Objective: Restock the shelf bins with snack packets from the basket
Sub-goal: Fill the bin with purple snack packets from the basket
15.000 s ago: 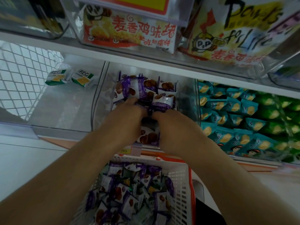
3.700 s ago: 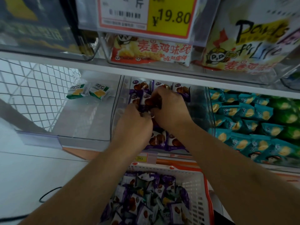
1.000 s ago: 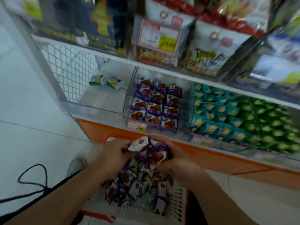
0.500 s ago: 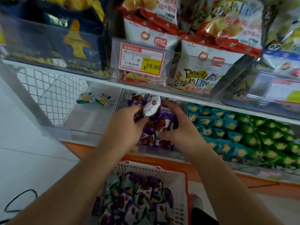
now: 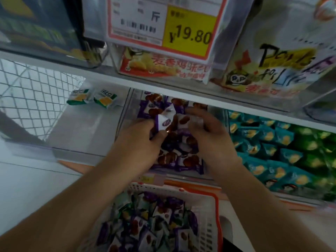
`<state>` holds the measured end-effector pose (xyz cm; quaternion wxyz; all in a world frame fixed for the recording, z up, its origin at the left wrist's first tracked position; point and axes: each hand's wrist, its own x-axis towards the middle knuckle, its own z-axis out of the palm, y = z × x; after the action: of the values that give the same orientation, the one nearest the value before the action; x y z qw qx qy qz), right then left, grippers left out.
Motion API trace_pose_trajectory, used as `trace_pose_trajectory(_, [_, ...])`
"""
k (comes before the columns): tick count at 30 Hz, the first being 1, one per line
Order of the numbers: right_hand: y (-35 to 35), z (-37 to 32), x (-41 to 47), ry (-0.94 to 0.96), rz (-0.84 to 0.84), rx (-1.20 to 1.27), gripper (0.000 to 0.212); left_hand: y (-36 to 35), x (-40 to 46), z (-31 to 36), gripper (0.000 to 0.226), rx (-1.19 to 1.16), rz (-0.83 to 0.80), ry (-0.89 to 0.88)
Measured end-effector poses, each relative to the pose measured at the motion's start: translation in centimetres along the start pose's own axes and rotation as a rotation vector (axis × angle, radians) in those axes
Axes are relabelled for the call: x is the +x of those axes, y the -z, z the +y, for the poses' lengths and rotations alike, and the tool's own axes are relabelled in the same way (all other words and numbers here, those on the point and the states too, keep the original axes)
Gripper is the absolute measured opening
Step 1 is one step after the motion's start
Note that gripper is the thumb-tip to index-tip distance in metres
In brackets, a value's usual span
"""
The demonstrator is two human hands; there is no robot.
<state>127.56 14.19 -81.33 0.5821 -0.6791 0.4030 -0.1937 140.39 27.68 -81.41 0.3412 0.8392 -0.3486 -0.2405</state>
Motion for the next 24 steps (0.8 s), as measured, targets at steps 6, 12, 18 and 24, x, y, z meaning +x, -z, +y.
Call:
trace_pose_trajectory(6, [-0.2, 0.1, 0.2, 0.020, -0.010, 0.172, 0.032, 1.0, -0.8, 1.7, 0.028, -0.249, 0.047, 0.104])
trace_pose_trajectory(12, [0.2, -0.4, 0.3, 0.088, 0.076, 0.133, 0.028, 1.3, -0.3, 1.9, 0.031, -0.549, 0.068, 0.233])
trace_pose_trajectory(18, [-0.8, -1.4, -1.3, 0.334, -0.017, -0.210, 0.034, 0.1, -0.2, 2.3, 0.024, -0.992, 0.044, 0.321])
trace_pose_trajectory(24, [-0.5, -2.1, -1.1, 0.298, 0.008, 0.073, 0.010, 0.2, -0.2, 2.4, 0.024, -1.388, 0.050, 0.396])
